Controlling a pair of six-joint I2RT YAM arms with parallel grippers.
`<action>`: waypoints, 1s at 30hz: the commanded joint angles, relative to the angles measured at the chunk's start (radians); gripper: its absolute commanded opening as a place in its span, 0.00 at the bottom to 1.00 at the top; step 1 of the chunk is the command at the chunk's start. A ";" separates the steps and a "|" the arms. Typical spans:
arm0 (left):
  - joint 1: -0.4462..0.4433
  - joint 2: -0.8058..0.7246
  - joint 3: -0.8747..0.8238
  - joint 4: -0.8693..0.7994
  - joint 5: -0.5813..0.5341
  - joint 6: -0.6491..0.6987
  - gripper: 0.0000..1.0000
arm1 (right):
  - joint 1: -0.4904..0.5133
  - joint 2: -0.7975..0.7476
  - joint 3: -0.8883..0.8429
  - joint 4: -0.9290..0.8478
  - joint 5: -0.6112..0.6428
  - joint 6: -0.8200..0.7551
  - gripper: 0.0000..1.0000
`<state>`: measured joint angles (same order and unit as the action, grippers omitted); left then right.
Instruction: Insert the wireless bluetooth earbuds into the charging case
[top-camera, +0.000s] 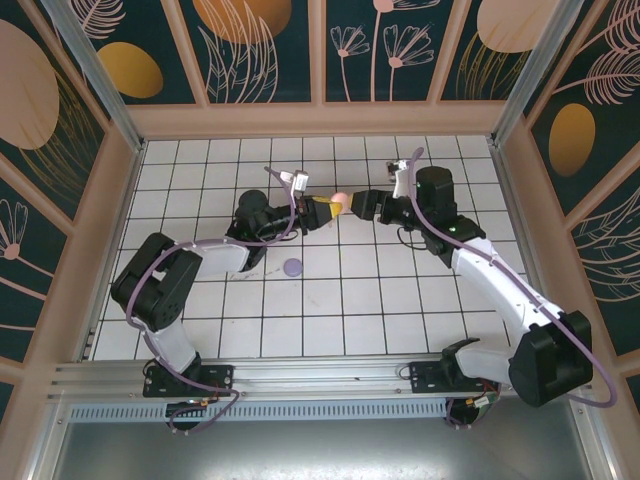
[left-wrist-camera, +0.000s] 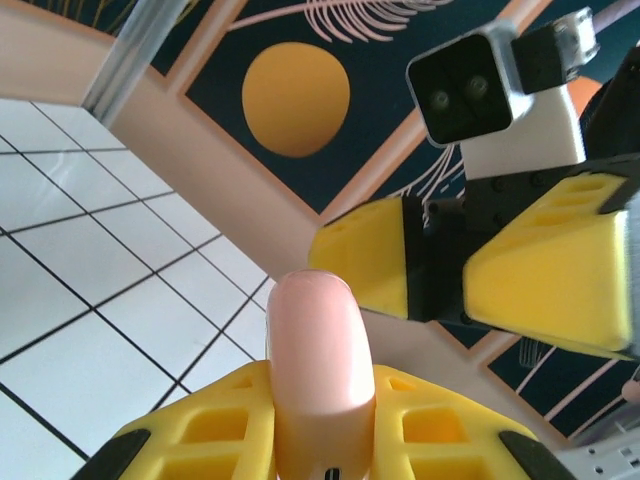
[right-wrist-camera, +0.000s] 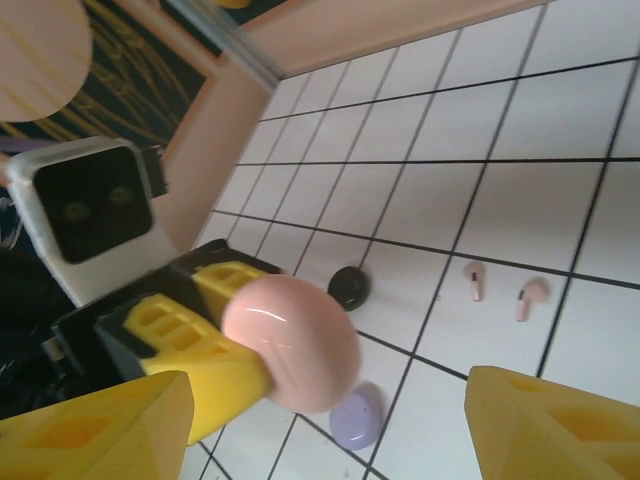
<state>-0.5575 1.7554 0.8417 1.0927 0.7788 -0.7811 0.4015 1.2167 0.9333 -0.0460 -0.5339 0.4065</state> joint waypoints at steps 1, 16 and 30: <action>0.001 -0.036 0.030 -0.048 0.057 0.038 0.00 | 0.000 -0.016 -0.010 0.074 -0.084 -0.046 0.72; 0.001 -0.036 0.057 -0.051 0.087 0.027 0.00 | 0.025 0.048 -0.030 0.068 -0.033 -0.069 0.66; 0.002 -0.084 0.060 -0.021 0.137 0.015 0.00 | -0.062 0.055 -0.131 0.101 0.039 -0.041 0.57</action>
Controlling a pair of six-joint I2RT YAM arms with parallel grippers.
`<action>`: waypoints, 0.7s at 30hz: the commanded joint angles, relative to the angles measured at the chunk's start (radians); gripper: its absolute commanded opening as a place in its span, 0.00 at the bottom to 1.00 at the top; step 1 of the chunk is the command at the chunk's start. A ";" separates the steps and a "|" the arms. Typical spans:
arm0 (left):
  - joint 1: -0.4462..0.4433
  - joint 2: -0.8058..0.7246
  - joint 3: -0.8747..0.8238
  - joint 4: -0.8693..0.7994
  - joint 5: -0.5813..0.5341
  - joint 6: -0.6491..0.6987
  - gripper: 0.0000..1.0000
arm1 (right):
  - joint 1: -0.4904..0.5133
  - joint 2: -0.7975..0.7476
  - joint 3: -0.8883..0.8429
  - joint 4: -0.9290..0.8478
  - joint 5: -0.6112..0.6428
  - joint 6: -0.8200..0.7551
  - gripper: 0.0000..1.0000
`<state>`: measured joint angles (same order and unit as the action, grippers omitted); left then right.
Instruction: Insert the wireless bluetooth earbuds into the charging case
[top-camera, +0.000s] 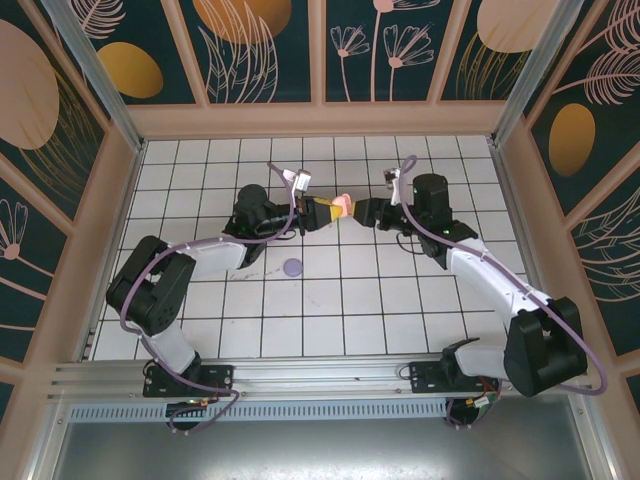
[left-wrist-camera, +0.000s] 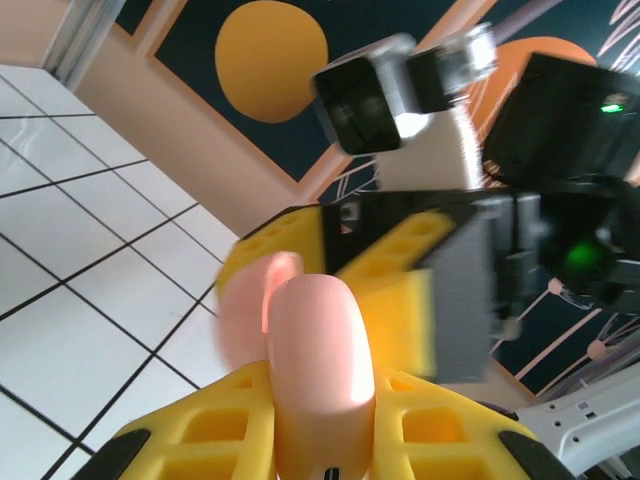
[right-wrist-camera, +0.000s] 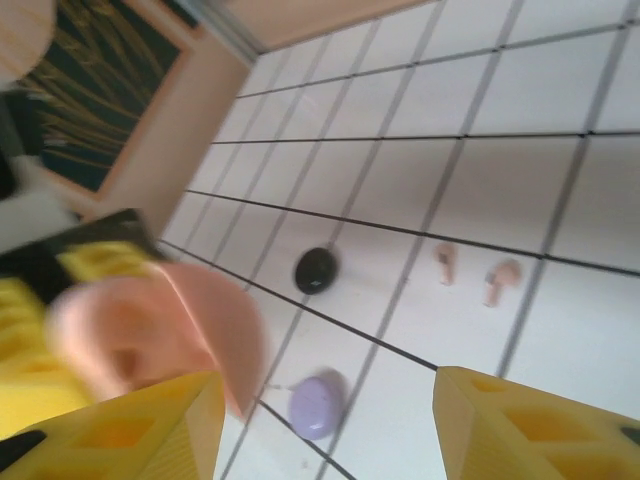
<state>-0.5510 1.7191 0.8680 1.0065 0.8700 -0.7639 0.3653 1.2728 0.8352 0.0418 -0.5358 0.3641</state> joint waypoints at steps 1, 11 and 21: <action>-0.006 -0.049 0.031 0.065 0.046 -0.001 0.00 | -0.029 -0.005 -0.039 0.013 0.038 0.002 0.57; -0.006 -0.039 0.026 0.058 0.053 0.010 0.00 | -0.037 -0.114 -0.047 0.012 -0.148 -0.027 0.57; -0.007 -0.012 0.039 0.134 0.099 -0.064 0.00 | -0.022 -0.056 0.014 0.029 -0.205 -0.034 0.46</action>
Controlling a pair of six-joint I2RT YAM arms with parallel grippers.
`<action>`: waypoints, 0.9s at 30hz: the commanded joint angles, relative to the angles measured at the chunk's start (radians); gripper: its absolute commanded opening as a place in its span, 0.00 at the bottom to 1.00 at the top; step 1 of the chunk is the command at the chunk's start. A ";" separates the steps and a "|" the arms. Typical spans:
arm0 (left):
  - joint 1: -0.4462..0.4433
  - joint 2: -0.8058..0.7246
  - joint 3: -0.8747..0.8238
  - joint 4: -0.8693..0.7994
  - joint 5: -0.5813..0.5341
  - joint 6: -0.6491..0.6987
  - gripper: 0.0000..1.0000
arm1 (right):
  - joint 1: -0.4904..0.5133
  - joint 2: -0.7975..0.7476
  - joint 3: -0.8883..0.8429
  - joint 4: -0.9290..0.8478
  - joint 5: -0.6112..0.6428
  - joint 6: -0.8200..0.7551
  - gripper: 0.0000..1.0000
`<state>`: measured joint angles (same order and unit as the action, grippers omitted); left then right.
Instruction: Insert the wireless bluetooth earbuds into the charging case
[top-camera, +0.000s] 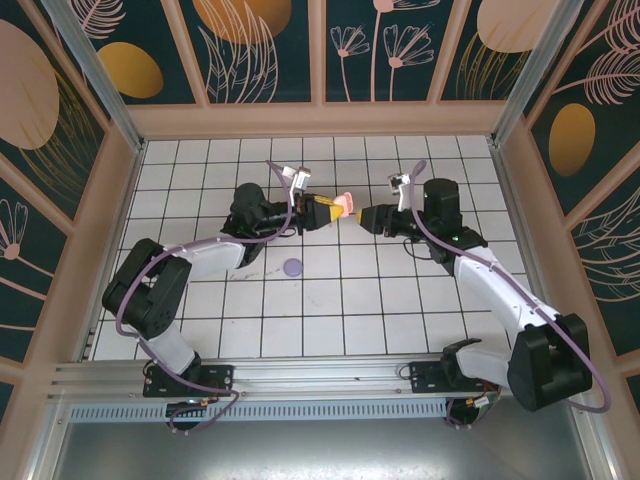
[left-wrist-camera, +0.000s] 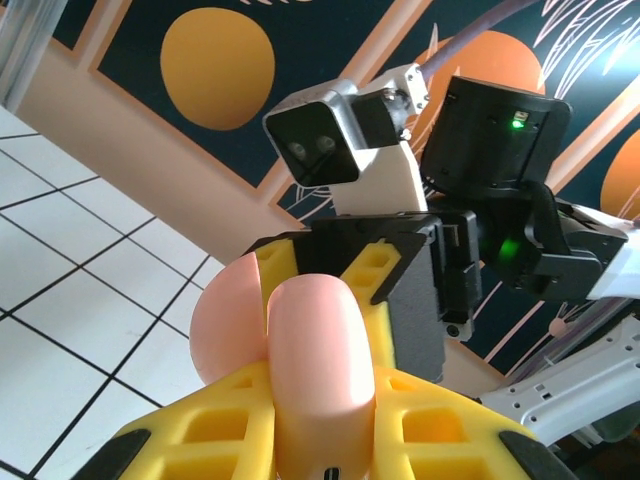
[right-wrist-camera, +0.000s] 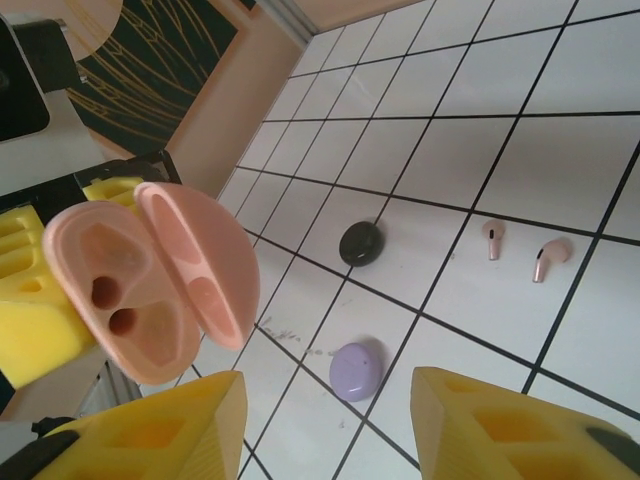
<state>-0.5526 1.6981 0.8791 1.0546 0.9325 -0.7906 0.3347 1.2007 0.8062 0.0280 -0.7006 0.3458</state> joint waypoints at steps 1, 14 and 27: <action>-0.004 0.009 0.029 0.096 0.038 -0.048 0.00 | 0.011 0.021 0.049 0.043 -0.041 -0.016 0.46; -0.006 0.044 0.034 0.088 0.046 -0.046 0.00 | 0.021 0.013 0.071 0.034 -0.013 -0.014 0.44; -0.006 0.040 0.028 0.088 0.045 -0.050 0.00 | 0.036 0.065 0.100 0.035 -0.011 -0.008 0.40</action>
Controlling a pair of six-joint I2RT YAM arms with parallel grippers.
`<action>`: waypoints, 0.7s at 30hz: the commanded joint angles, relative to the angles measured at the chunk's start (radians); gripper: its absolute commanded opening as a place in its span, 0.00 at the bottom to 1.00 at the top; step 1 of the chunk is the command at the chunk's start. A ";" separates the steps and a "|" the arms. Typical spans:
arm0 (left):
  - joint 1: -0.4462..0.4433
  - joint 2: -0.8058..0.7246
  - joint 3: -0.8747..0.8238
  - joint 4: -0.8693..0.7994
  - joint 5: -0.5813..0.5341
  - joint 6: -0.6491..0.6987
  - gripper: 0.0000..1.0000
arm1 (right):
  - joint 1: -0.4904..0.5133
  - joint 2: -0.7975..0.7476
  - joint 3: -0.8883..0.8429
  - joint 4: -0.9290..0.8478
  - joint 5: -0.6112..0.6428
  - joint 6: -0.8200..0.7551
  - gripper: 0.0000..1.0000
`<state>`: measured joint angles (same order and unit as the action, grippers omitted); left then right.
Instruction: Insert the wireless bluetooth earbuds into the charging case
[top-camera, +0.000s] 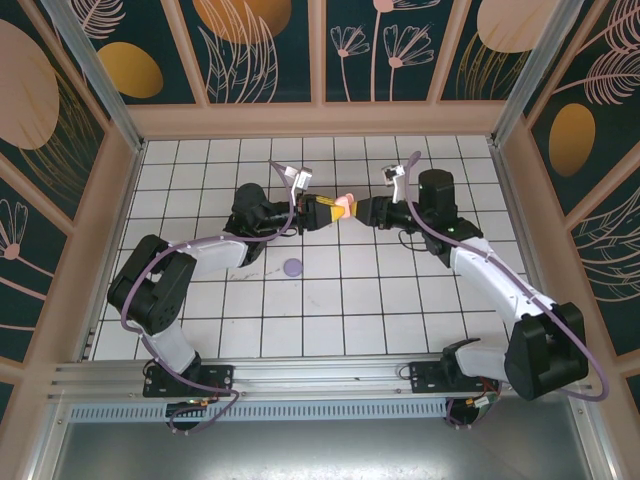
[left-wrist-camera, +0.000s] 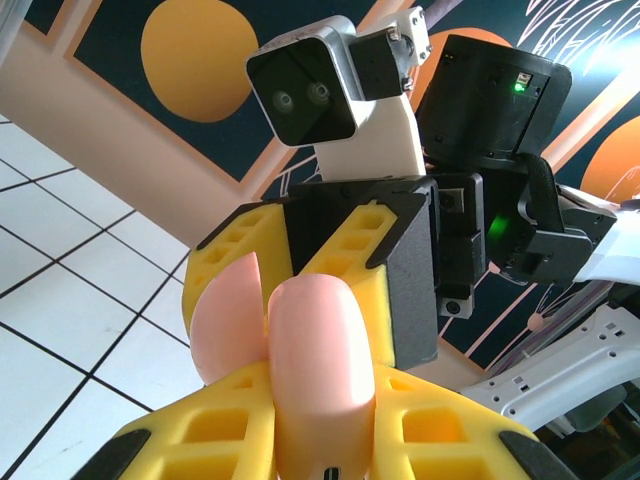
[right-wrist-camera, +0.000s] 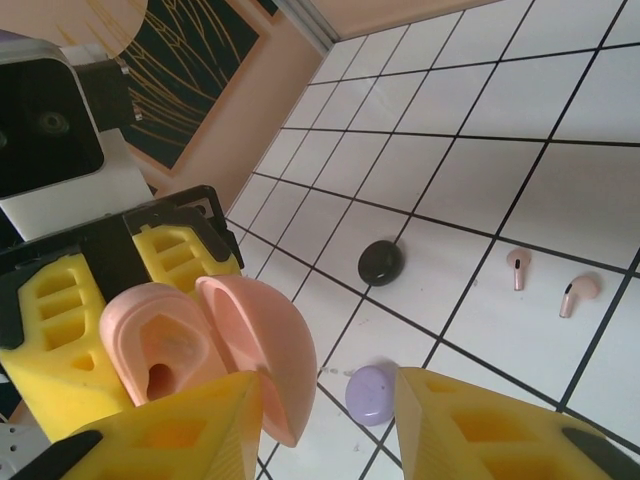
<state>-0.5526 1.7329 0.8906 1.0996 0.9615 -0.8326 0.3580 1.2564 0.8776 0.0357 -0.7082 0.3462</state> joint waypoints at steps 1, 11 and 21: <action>-0.006 0.004 0.015 0.043 0.014 -0.008 0.00 | 0.014 0.010 0.029 0.026 -0.002 -0.009 0.40; -0.007 0.007 0.017 0.046 0.017 -0.011 0.00 | 0.019 0.026 0.032 0.029 0.028 -0.002 0.29; -0.010 0.015 0.011 0.042 0.014 -0.014 0.00 | 0.029 0.050 0.067 0.036 0.032 0.010 0.23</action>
<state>-0.5526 1.7348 0.8906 1.0992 0.9436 -0.8360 0.3798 1.2911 0.9012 0.0391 -0.6991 0.3500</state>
